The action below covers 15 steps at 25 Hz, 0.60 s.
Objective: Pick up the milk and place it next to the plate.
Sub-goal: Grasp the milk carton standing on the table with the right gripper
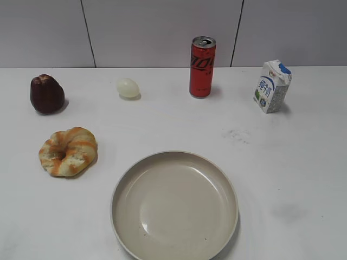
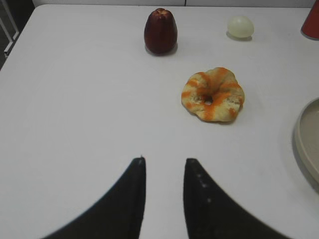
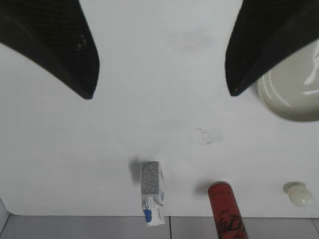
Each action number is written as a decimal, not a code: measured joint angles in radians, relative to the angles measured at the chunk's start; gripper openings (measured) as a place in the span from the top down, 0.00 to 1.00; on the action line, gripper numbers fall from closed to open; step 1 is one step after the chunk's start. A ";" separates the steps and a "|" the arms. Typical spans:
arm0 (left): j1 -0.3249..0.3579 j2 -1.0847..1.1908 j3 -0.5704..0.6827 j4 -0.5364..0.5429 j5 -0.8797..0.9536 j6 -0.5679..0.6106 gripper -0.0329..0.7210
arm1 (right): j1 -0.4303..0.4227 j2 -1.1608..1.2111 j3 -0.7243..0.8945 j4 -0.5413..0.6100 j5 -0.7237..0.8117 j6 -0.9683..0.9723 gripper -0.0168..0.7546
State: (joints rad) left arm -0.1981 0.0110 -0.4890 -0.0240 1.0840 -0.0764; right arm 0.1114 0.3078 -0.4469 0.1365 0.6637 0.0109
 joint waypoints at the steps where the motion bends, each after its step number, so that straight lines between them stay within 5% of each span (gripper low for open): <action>1: 0.000 0.000 0.000 0.000 0.000 0.000 0.68 | 0.000 0.043 -0.004 0.000 -0.026 0.003 0.21; 15: 0.000 0.000 0.000 0.000 0.000 0.000 0.68 | 0.000 0.871 -0.407 -0.045 -0.116 0.011 0.21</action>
State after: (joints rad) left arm -0.1981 0.0110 -0.4890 -0.0240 1.0840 -0.0764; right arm 0.1114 1.1791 -0.8534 0.0917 0.5478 0.0221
